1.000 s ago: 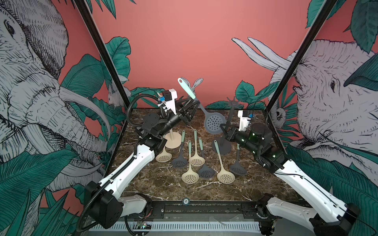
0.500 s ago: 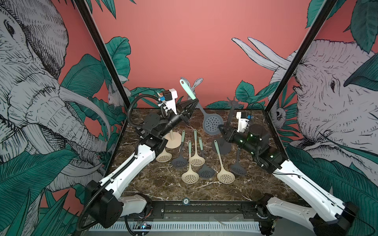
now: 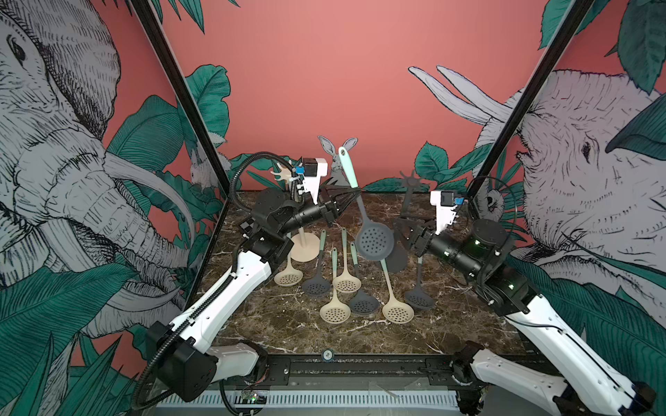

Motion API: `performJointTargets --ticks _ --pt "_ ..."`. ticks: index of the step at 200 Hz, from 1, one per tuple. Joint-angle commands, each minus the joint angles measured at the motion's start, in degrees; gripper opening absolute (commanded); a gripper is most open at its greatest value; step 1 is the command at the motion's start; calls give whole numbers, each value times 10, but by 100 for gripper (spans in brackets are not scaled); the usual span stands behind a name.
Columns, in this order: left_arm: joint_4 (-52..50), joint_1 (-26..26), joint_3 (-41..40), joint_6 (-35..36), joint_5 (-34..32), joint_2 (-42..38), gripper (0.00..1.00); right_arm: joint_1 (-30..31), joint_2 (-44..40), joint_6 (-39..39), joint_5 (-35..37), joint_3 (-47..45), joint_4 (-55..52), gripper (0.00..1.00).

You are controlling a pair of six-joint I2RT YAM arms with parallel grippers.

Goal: Hang the skimmer on the kitchen utensil rack
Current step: Pick up the skimmer from the center of the board.

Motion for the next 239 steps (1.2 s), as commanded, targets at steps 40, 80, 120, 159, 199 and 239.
performJointTargets --ticks 40,80,120,159,199,239 --pt "38 -13 7 -70 78 36 0 12 66 5 -86 -13 87 50" --pt "60 -16 8 -86 80 45 0 14 73 17 -96 -25 104 43" --pt "87 -18 7 -106 84 53 0 14 70 22 -93 -41 126 4" --pt "91 -19 -9 -83 69 30 57 13 32 -12 -80 -70 125 0" --pt "-51 -19 -19 40 3 -24 86 5 -54 -54 -54 -123 65 0" --pt "-58 -18 -31 60 -7 -31 86 -8 -121 -53 -70 -178 40 0"
